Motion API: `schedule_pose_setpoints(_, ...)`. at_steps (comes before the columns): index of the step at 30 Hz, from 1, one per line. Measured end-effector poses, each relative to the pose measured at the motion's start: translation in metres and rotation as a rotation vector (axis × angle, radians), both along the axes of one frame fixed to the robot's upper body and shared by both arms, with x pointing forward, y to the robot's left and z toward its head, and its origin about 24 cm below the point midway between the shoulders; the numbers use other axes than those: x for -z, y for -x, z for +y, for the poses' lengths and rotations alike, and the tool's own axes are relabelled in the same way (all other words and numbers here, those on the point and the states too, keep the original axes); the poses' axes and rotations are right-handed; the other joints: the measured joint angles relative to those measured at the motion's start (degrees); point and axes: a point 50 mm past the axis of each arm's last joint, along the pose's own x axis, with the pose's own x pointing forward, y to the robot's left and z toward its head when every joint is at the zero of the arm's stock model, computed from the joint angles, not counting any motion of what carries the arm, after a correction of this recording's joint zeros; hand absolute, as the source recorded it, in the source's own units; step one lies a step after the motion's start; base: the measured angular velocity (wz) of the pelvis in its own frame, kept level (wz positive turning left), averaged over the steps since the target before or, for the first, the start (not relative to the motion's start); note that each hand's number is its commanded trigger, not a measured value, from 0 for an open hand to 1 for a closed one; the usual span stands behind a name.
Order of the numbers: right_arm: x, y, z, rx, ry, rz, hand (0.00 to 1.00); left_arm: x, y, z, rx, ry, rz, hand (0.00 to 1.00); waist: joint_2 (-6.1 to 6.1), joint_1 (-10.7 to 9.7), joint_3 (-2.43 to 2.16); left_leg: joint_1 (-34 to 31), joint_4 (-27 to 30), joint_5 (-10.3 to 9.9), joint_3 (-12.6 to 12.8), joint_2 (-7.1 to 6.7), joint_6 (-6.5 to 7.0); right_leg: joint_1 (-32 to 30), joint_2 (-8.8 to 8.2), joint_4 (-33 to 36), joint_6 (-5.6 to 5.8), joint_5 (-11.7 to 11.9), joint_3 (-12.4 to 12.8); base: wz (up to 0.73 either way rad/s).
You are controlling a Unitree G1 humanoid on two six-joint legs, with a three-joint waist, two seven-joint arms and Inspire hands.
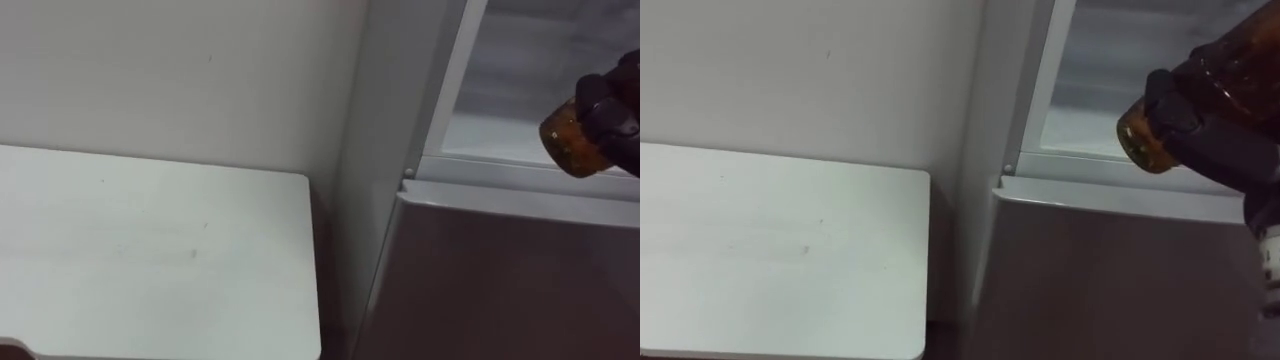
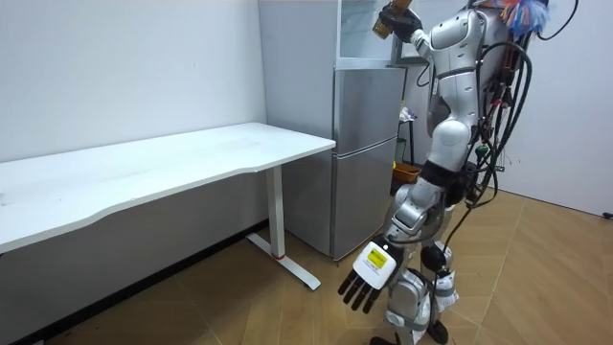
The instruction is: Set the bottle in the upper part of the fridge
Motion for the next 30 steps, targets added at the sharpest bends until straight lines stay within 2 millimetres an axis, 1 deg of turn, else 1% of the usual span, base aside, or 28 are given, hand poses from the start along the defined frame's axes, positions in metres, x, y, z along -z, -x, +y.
schedule_pose_setpoints(3,0.004,-0.003,-0.007,0.024,0.008,0.039,1.00,0.000,0.007,0.000,-0.002,0.010,0.020,0.00,0.05,0.15,0.03,-0.05,0.54,-0.39,-0.04,-0.04,0.16,0.23,-0.10,-0.02,0.13,-0.11,-0.02,0.00)
schedule_pose_setpoints(6,0.006,-0.004,-0.009,0.027,0.012,0.057,1.00,-0.001,0.014,0.000,-0.004,0.014,0.039,0.00,-0.06,0.08,-0.01,-0.08,0.67,-0.45,-0.03,-0.07,0.21,0.25,-0.11,-0.13,0.18,-0.15,-0.01,0.00)
schedule_pose_setpoints(11,0.005,-0.005,-0.013,0.039,0.038,0.073,1.00,0.000,0.014,0.000,0.014,0.039,0.049,0.00,-0.08,0.76,0.00,-0.53,0.87,-0.55,-0.15,-0.05,0.22,0.41,-0.11,-0.13,0.22,-0.20,-0.15,0.01)
schedule_pose_setpoints(12,0.005,-0.006,-0.016,0.050,0.050,0.083,1.00,0.000,0.014,0.000,0.018,0.044,0.050,0.00,-0.07,1.39,0.03,-0.50,0.83,-0.57,-0.14,-0.05,0.18,0.40,-0.09,-0.13,0.23,-0.21,-0.13,0.00)
schedule_pose_setpoints(17,0.011,-0.013,-0.031,0.128,0.085,0.144,1.00,-0.001,0.012,0.001,0.044,0.042,0.062,0.00,-0.65,3.07,0.24,-0.47,0.54,-0.59,-0.13,-0.05,0.15,0.35,-0.08,-0.10,0.23,-0.39,-0.14,0.00)
schedule_pose_setpoints(19,0.013,-0.014,-0.034,0.151,0.106,0.164,1.00,-0.001,0.013,0.000,0.050,0.049,0.070,0.00,-0.81,3.60,0.31,-0.40,0.55,-0.59,-0.15,-0.08,0.14,0.33,-0.06,-0.10,0.23,-0.43,-0.06,0.00)
schedule_pose_setpoints(21,0.017,-0.014,-0.038,0.184,0.100,0.184,1.00,-0.001,0.016,0.000,0.045,0.053,0.083,0.00,-0.99,4.71,0.44,-0.41,0.56,-0.61,-0.17,-0.08,0.12,0.37,-0.03,-0.12,0.24,-0.44,-0.09,0.02)
schedule_pose_setpoints(24,0.019,-0.015,-0.042,0.230,0.077,0.190,1.00,-0.001,0.017,0.001,0.037,0.056,0.088,0.00,-0.93,5.20,0.56,-0.91,0.69,-0.60,-1.11,-0.23,0.12,0.40,-0.10,-0.11,0.26,-0.45,-0.89,0.13)
schedule_pose_setpoints(27,0.015,-0.019,-0.047,0.280,0.045,0.176,1.00,-0.002,0.018,0.003,0.016,0.049,0.089,0.00,-0.67,5.67,0.73,-1.55,0.75,-0.61,-1.94,-0.64,0.11,0.38,-0.12,-0.10,0.31,-0.48,-1.47,0.14)
schedule_pose_setpoints(30,0.013,-0.022,-0.051,0.332,0.015,0.163,1.00,-0.002,0.019,0.004,0.017,0.045,0.098,0.00,-0.41,5.86,0.76,-1.67,0.77,-0.60,-2.71,-0.73,0.12,0.61,-0.21,-0.09,0.34,-0.50,-2.36,0.14)
